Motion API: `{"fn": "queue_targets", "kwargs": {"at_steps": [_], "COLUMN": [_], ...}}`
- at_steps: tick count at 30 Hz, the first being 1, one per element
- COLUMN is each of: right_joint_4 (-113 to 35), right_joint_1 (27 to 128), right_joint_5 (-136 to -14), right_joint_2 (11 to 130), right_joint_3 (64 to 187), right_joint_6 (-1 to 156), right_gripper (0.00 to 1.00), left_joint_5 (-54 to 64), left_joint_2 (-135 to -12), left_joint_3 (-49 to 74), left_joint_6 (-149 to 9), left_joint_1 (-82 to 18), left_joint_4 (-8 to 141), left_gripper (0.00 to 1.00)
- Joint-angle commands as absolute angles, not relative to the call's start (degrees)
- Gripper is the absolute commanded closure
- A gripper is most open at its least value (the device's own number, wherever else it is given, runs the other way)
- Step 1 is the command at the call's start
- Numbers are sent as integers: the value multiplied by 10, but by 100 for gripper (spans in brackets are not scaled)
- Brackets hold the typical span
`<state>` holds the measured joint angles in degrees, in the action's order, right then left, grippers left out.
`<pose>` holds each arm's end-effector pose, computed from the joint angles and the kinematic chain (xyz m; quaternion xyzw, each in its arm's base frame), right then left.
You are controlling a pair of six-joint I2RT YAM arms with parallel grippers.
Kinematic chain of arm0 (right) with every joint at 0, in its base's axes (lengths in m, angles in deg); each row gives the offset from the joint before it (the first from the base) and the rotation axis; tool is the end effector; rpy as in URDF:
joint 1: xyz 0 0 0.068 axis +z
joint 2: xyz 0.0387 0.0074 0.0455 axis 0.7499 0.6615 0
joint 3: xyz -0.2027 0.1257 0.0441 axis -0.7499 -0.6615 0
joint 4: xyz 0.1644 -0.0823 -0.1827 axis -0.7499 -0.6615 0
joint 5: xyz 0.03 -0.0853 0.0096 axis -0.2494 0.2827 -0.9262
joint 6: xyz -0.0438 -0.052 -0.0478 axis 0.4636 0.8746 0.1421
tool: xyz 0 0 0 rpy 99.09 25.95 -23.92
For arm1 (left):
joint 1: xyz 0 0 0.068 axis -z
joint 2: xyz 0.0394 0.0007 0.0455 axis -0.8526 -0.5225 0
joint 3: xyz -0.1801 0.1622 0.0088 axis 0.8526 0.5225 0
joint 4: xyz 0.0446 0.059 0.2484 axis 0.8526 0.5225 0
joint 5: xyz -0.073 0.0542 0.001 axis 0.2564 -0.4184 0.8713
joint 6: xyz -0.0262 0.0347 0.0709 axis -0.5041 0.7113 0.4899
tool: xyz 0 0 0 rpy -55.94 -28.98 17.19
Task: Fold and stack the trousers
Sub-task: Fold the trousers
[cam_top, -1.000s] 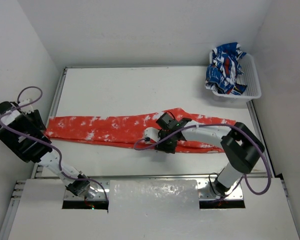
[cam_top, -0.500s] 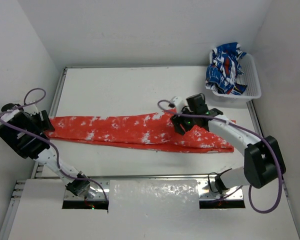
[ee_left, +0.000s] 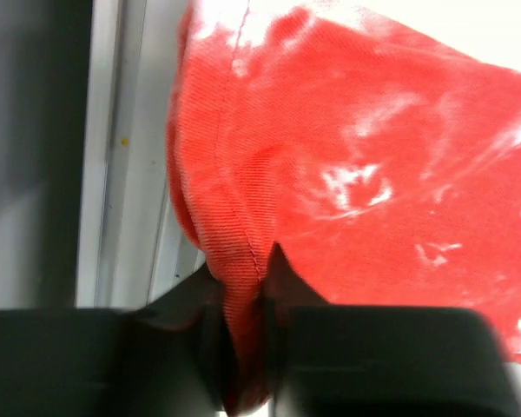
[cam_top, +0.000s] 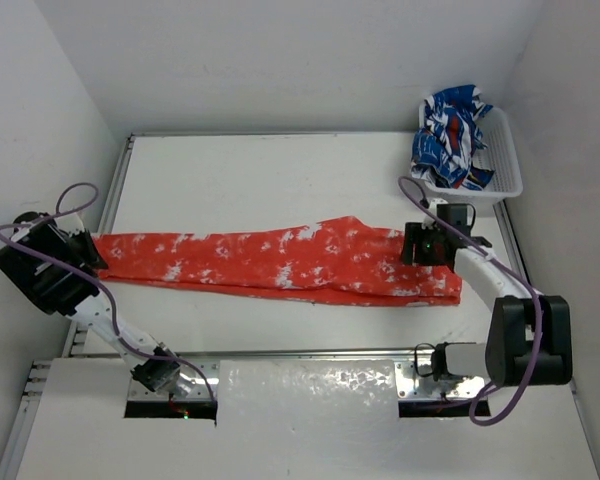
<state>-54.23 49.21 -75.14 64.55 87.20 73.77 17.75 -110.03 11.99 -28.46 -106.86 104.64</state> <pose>0.2757 0.0121 0.1180 0.0631 0.9465 0.0906 0.3032 0.2633 0.2569 0.0824 -0.1367 0.9665 -0.0660 0.2071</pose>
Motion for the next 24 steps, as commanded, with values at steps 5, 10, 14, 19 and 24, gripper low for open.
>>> {"fn": "queue_targets", "kwargs": {"at_steps": [5, 10, 14, 19, 24], "right_joint_4": [-546, -604, -631, -637, -577], "right_joint_1": [437, 436, 424, 423, 463], "right_joint_5": [-705, -642, -610, -625, -757], "right_joint_2": [634, 676, 688, 699, 763], "right_joint_3": [869, 894, 905, 913, 915], "right_joint_6": [683, 659, 625, 619, 635], "right_gripper": [40, 41, 41, 41, 43], "left_joint_5": [178, 208, 285, 338, 374], "left_joint_2": [-1086, -990, -940, -914, -893], "left_joint_3": [104, 15, -76, -155, -174], "left_joint_6": [-257, -269, -274, -299, -294], "left_joint_1": [-1076, -1076, -1066, -1039, -963], "left_joint_4": [1079, 1109, 1150, 1178, 1202], "left_gripper": [100, 100, 100, 100, 100]}}
